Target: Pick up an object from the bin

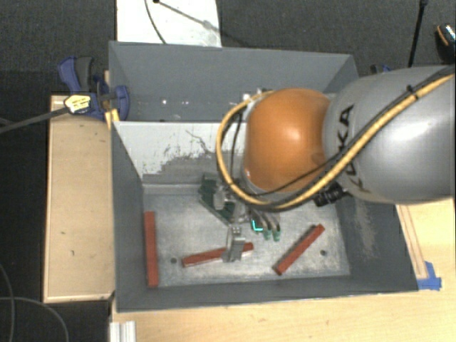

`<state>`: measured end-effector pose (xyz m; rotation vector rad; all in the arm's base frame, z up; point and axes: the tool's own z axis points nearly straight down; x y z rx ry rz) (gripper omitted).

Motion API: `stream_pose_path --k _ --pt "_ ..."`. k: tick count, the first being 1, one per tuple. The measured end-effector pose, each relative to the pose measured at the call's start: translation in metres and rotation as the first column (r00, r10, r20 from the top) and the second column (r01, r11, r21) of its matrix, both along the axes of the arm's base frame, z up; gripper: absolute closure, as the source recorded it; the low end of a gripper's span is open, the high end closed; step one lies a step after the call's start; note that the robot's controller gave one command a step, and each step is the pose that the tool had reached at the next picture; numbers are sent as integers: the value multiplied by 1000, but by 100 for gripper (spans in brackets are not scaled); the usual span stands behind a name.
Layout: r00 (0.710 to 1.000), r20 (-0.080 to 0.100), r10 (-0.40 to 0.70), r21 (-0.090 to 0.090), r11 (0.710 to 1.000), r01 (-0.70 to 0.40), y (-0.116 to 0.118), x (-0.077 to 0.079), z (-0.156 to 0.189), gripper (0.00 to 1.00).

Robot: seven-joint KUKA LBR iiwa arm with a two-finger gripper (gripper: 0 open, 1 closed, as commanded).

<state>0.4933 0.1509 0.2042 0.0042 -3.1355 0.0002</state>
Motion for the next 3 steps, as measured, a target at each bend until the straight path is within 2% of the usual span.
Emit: stream_pose_path --k 1,2,3 --pt "977 4 214 0 977 -214 -56 -2 -137 0" --pt "981 11 193 2 981 -193 -32 -16 -102 0" --pt "967 11 253 0 967 -253 -41 8 -97 0"
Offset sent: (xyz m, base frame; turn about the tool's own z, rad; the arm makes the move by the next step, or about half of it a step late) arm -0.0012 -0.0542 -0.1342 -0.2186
